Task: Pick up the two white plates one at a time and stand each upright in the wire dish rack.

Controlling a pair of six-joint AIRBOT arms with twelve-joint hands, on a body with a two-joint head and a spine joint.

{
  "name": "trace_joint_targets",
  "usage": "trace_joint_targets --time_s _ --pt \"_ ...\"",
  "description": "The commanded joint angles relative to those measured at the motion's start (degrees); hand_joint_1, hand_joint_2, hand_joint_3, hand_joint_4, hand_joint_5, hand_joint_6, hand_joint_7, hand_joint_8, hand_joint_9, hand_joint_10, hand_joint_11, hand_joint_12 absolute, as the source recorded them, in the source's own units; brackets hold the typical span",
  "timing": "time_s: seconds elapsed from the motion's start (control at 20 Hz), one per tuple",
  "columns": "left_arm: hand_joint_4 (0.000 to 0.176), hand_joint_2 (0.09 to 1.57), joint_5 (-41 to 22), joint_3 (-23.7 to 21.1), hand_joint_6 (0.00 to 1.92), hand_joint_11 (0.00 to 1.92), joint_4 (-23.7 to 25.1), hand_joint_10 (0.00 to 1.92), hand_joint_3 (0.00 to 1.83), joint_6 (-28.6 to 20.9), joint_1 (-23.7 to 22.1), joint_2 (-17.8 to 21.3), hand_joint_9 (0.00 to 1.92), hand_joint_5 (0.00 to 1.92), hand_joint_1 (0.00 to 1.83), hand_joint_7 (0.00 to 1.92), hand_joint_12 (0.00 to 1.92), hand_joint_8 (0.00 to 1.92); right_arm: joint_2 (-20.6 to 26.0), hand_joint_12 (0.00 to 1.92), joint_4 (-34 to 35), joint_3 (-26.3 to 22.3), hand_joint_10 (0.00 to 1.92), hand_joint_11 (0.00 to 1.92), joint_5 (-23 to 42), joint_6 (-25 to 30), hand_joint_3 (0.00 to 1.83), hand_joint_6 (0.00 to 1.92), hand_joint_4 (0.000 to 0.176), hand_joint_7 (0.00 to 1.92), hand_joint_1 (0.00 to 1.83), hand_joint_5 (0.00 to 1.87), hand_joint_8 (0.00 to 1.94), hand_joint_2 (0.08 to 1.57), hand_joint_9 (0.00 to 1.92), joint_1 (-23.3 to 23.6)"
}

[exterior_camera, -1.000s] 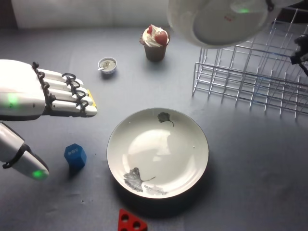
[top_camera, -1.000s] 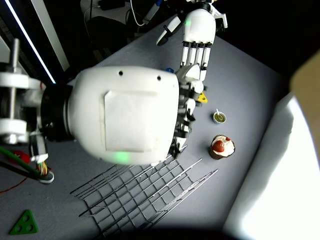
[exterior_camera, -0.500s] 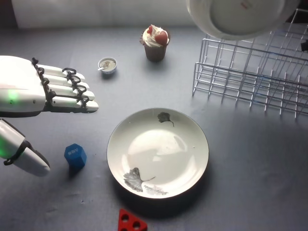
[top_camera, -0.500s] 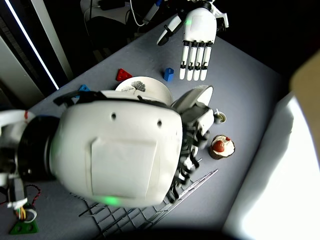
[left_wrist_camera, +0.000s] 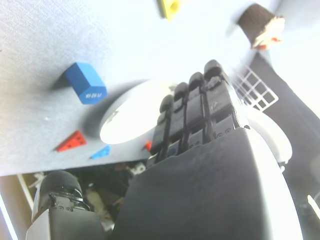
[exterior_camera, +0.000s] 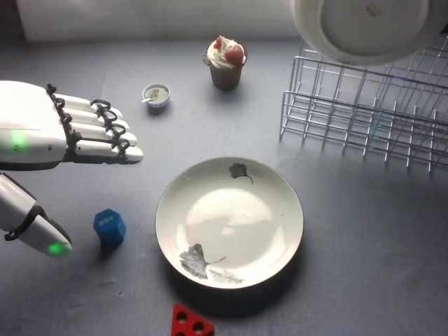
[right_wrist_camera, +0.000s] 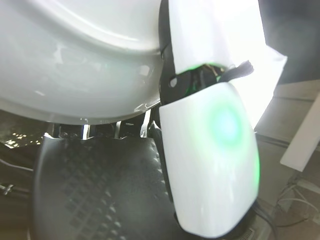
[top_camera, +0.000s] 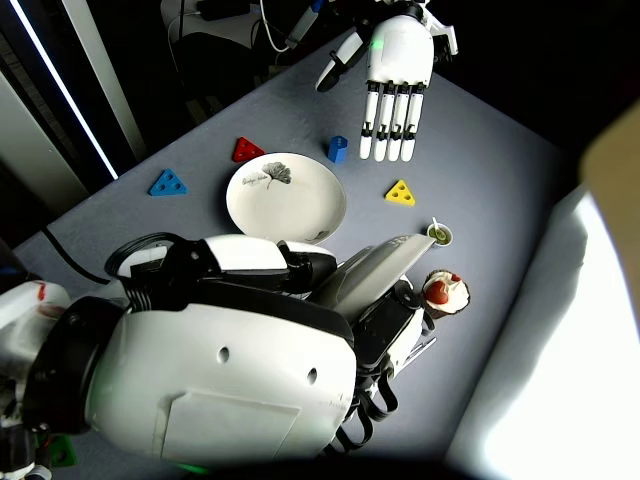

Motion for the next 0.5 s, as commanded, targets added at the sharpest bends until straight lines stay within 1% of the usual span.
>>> trace_joint_targets --time_s 0.0,0.05,0.1,0.15,0.2,0.25,0.3,0.35,0.45 --pt "0.000 0.89 -1.75 0.25 0.00 0.07 -2.99 0.00 0.00 -0.08 -0.55 0.52 0.06 0.03 0.02 0.04 0.01 0.00 0.54 1.27 1.60 0.64 0.62 1.03 7.97 1.28 0.00 0.91 0.000 1.17 1.50 1.00 0.44 1.03 1.16 0.57" --pt "0.000 0.88 -1.71 0.25 0.01 0.09 -2.99 0.01 0.00 -0.08 -0.56 0.51 0.09 0.06 0.03 0.08 0.02 0.01 0.54 1.29 1.60 1.00 0.67 1.02 8.15 1.31 0.00 0.95 0.000 1.11 1.50 0.98 0.52 1.04 1.13 0.20" --pt "0.000 0.88 -1.75 0.25 0.01 0.08 -2.99 0.01 0.00 -0.08 -0.57 0.51 0.10 0.05 0.03 0.09 0.01 0.02 0.54 1.28 1.59 1.40 0.67 1.06 8.29 1.34 0.00 0.91 0.000 1.08 1.50 0.98 0.55 1.04 1.16 -0.09" --pt "0.000 0.88 -1.79 0.26 0.01 0.10 -2.98 0.02 0.00 -0.08 -0.57 0.51 0.11 0.07 0.04 0.10 0.02 0.02 0.54 1.25 1.56 1.68 0.65 1.08 8.35 1.44 0.00 0.93 0.000 1.08 1.50 0.96 0.55 1.04 1.17 -0.33" --pt "0.000 0.88 -1.79 0.27 0.01 0.09 -2.96 0.01 0.00 -0.08 -0.60 0.49 0.12 0.11 0.03 0.12 0.01 0.01 0.54 1.23 1.20 2.10 0.62 1.08 8.47 1.79 0.00 0.90 0.000 1.16 1.50 0.97 0.45 1.03 1.18 -0.74" --pt "0.000 0.88 -1.76 0.27 0.00 0.07 -2.96 0.00 0.00 -0.08 -0.63 0.48 0.10 0.10 0.05 0.10 0.00 0.00 0.54 1.23 0.75 2.49 0.56 1.08 8.51 2.51 0.00 0.85 0.000 1.25 1.50 1.01 0.29 1.02 1.21 -1.19" --pt "0.000 0.88 -1.75 0.27 0.00 0.07 -2.96 0.00 0.00 -0.08 -0.65 0.46 0.10 0.10 0.07 0.10 0.00 0.00 0.54 1.23 0.46 2.80 0.51 1.07 8.57 2.85 0.00 0.83 0.000 1.34 1.50 1.02 0.15 1.01 1.22 -1.62" --pt "0.000 0.88 -1.75 0.27 0.01 0.09 -2.96 0.00 0.00 -0.08 -0.67 0.46 0.11 0.12 0.07 0.12 0.01 0.01 0.54 1.22 0.25 2.97 0.49 1.08 8.70 2.90 0.00 0.86 0.000 1.36 1.50 1.01 0.09 1.01 1.24 -1.96" --pt "0.000 0.88 -1.89 0.29 0.01 0.11 -2.96 0.01 0.00 -0.08 -0.81 0.44 0.13 0.13 0.08 0.14 0.02 0.01 0.55 1.23 0.17 3.17 0.45 1.07 8.78 3.01 0.00 0.84 0.000 1.35 1.50 1.02 0.08 1.01 1.26 -2.89"
